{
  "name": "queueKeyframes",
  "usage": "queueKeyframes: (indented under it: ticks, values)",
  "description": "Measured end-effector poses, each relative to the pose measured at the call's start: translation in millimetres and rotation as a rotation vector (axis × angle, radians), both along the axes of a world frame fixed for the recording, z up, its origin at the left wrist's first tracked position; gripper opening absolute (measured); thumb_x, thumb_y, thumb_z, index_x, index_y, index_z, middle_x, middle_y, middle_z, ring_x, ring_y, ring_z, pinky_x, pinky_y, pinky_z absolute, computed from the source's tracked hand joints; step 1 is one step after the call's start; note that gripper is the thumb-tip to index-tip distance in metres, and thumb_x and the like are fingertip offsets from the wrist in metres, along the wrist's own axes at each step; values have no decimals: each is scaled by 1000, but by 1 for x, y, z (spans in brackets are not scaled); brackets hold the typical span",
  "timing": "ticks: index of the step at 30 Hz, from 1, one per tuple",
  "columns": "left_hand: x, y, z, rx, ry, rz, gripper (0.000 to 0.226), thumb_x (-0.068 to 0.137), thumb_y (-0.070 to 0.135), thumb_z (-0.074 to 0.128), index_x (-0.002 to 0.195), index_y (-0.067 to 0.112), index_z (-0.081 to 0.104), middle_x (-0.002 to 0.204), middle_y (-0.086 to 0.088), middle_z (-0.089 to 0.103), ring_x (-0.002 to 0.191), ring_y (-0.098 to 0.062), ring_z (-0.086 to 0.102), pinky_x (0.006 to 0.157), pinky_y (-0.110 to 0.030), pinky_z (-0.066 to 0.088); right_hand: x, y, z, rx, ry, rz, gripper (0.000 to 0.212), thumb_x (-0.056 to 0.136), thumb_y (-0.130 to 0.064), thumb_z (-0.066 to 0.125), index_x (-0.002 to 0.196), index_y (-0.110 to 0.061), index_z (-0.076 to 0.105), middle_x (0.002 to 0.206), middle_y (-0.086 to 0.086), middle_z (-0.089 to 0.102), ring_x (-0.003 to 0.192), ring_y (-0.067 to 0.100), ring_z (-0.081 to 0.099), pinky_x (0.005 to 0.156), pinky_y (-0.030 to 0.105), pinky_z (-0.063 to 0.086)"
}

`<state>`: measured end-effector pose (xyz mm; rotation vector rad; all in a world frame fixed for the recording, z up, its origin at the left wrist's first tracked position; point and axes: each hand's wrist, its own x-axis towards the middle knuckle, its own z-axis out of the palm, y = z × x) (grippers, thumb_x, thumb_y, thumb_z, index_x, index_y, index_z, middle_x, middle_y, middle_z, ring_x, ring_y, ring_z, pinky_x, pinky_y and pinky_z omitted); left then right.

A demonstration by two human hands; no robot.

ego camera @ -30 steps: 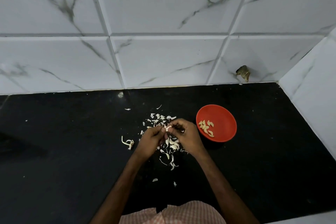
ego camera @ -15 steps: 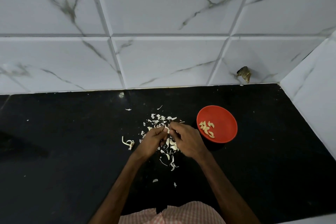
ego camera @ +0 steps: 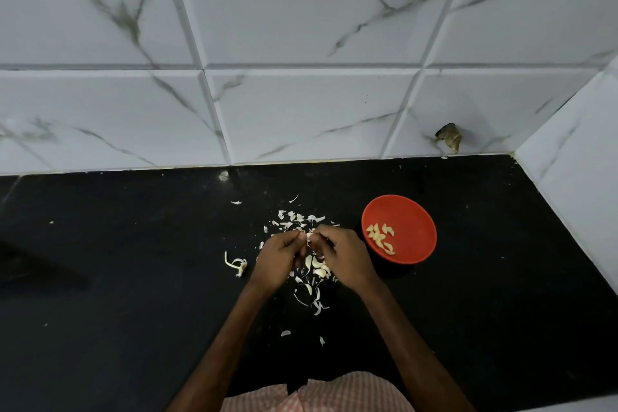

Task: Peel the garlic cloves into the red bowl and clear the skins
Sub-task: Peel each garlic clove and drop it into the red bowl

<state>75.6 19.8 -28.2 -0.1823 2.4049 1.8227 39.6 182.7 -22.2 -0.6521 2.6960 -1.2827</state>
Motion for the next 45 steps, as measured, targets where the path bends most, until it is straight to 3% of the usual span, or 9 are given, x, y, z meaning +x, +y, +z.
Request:
queueKeyframes:
  ticks: [6, 13, 16, 21, 25, 31, 35, 40, 45]
  values:
    - [-3, -1, 2, 162, -106, -43, 49, 106, 17, 47, 57, 19, 51, 47, 8, 40, 45, -5, 34, 50, -20, 29, -3, 7, 8, 286, 564, 27, 28, 92, -21, 50, 88, -10, 76, 81, -1, 70, 72, 16, 66, 49, 31, 54]
    - [3, -11, -6, 576, -240, -127, 38, 100, 38, 52, 64, 27, 49, 52, 7, 31, 46, -6, 22, 42, -16, 23, -11, 9, 15, -258, -587, 167, 39, 105, -23, 51, 70, -16, 64, 61, 3, 60, 53, 11, 51, 53, 24, 40]
    - [2, -8, -1, 336, -93, -155, 38, 105, 34, 43, 70, 23, 49, 55, 9, 43, 50, -6, 35, 50, -19, 31, -9, 1, 19, -393, -776, -11, 46, 104, -30, 51, 60, -22, 57, 52, -4, 49, 44, 8, 40, 45, 18, 30]
    - [1, -8, -2, -636, 165, -151, 30, 107, 34, 40, 81, 23, 48, 66, 8, 55, 62, -13, 52, 63, -32, 37, -4, -18, 23, -400, -808, -272, 38, 102, -21, 50, 65, -18, 48, 46, -12, 44, 38, 2, 37, 38, 14, 27]
    - [8, -9, -4, -604, 274, -56, 36, 106, 41, 37, 84, 15, 49, 69, 3, 57, 64, -20, 54, 63, -38, 45, -5, -15, 25, -555, -1052, -407, 40, 102, -26, 49, 62, -23, 42, 50, -9, 37, 40, 4, 27, 40, 18, 15]
    - [-1, -8, -9, -604, 86, -50, 9, 102, 32, 51, 109, 28, 55, 95, 11, 69, 82, -15, 66, 74, -34, 49, 0, -16, 20, -403, -732, -275, 42, 105, -42, 48, 76, -16, 65, 55, -12, 55, 47, 0, 42, 46, 12, 33]
    - [2, -12, -9, -485, 75, -67, 48, 91, 34, 71, 133, 38, 48, 115, 21, 61, 86, -1, 64, 78, -30, 50, -2, -12, 15, -378, -609, -262, 42, 104, -36, 52, 78, -9, 70, 61, -4, 60, 49, -2, 51, 54, 16, 40]
    - [-5, -6, 3, -358, 145, -155, 12, 104, 39, 49, 110, 34, 58, 87, 15, 69, 76, -1, 65, 71, -30, 50, -1, -13, 13, -214, -434, -177, 46, 105, -35, 50, 77, -4, 69, 56, -10, 58, 55, 0, 53, 60, 22, 43]
    - [-1, 0, 2, -194, 122, -61, 35, 108, 28, 43, 74, 28, 52, 60, 13, 54, 56, -8, 48, 60, -34, 40, -2, -15, 17, 18, -191, -74, 39, 107, -34, 45, 69, -28, 53, 62, -12, 53, 58, 1, 49, 61, 24, 39]
